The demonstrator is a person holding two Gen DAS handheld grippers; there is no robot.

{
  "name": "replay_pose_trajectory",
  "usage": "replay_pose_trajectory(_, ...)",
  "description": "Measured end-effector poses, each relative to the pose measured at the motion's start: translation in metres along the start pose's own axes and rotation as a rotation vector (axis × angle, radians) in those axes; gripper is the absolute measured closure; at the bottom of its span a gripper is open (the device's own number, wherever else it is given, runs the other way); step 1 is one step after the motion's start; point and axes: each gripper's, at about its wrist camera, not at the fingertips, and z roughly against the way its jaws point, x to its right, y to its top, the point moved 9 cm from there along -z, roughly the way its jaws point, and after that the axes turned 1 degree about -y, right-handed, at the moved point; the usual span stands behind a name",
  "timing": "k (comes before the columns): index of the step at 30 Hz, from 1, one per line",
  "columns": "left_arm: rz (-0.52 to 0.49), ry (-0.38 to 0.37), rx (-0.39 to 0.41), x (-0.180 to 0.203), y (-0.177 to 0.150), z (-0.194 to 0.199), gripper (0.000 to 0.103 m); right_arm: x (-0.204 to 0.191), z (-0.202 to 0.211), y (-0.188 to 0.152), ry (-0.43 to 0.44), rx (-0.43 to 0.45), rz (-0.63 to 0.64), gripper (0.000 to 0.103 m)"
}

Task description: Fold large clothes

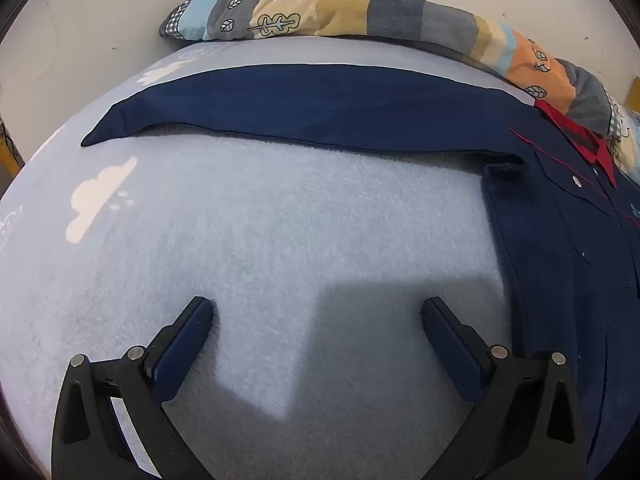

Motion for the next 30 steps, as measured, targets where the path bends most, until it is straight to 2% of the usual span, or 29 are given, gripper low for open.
replay_pose_trajectory(5,-0.020,-0.008,0.011,-0.002,-0.010,0.007,0.000,0.000,0.000,0.000,0.001,-0.001,-0.001,0.000)
replay_pose_trajectory(8,-0.021,-0.024,0.022,-0.012,-0.029,0.020,0.000,0.000,0.001,0.000,0.021,-0.001,0.001,0.000)
replay_pose_trajectory(10,-0.038,-0.028,0.026,-0.010,-0.045,0.037,0.000,-0.001,0.004,-0.004,0.065,-0.040,0.038,0.000)
replay_pose_trajectory(12,-0.078,-0.034,0.039,-0.009,-0.065,0.057,0.000,0.001,0.016,-0.014,0.149,-0.094,0.079,0.000)
replay_pose_trajectory(15,-0.103,-0.062,0.075,-0.021,-0.102,0.090,0.000,0.017,0.040,-0.038,0.247,-0.118,0.035,0.000)
replay_pose_trajectory(17,-0.069,-0.052,0.104,-0.033,-0.116,0.113,0.000,0.025,0.058,-0.061,0.303,-0.130,0.021,0.000)
replay_pose_trajectory(18,-0.045,-0.051,0.124,-0.040,-0.118,0.125,0.000,0.029,0.064,-0.070,0.299,-0.136,0.034,0.000)
replay_pose_trajectory(21,-0.005,-0.032,0.216,-0.058,-0.107,0.170,0.000,0.036,0.101,-0.085,0.268,-0.094,0.094,0.002)
replay_pose_trajectory(24,-0.010,-0.045,0.319,-0.052,-0.081,0.218,0.000,0.033,0.152,-0.068,0.267,0.018,0.120,0.002)
replay_pose_trajectory(27,-0.024,-0.107,0.422,-0.023,-0.044,0.270,0.000,0.010,0.210,-0.042,0.333,0.120,0.123,0.001)
replay_pose_trajectory(30,-0.041,-0.206,0.460,0.022,-0.023,0.307,0.000,-0.035,0.262,-0.019,0.425,0.202,0.163,0.001)
